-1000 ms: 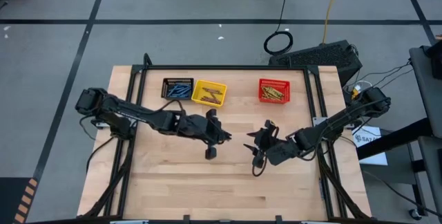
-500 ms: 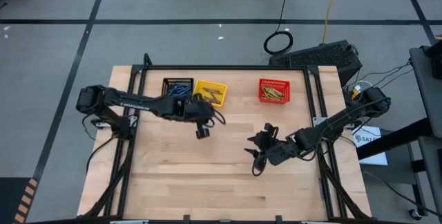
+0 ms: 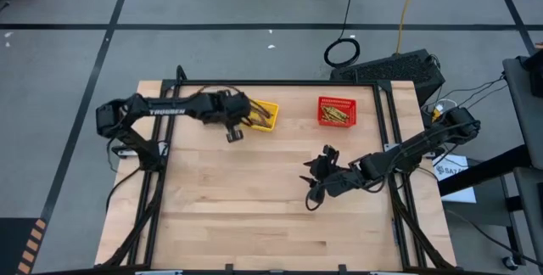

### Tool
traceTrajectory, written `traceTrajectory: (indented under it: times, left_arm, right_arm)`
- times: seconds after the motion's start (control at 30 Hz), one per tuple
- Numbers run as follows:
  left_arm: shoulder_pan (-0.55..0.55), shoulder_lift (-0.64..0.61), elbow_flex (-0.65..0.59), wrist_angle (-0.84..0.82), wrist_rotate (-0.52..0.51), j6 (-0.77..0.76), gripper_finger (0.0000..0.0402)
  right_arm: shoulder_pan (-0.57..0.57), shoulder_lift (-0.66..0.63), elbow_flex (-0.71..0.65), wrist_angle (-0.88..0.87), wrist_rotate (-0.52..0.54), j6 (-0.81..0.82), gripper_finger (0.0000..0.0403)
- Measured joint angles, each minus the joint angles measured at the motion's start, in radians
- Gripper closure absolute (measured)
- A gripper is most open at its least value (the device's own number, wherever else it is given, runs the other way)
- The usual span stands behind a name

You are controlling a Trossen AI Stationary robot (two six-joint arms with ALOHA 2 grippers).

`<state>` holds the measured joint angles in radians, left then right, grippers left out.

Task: Sort crayons
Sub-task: Put the right blue crayon into the black bin

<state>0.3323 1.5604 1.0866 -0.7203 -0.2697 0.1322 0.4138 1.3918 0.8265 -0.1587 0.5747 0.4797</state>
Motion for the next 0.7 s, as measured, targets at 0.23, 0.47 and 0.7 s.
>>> traceTrajectory:
  times: [0.23,0.47,0.7]
  left_arm:
    - [0.144,0.000,0.000,-0.005,-0.001,0.091,0.0388]
    - [0.240,0.000,0.000,-0.112,0.000,0.171,0.0388]
    - [0.296,0.000,0.000,-0.190,0.004,0.202,0.0388]
  right_arm:
    - [-0.014,0.000,0.000,-0.003,0.000,-0.012,0.0209]
    - [-0.045,0.000,0.000,-0.004,0.001,-0.121,0.0209]
    - [-0.110,0.000,0.000,-0.004,0.004,-0.144,0.0209]
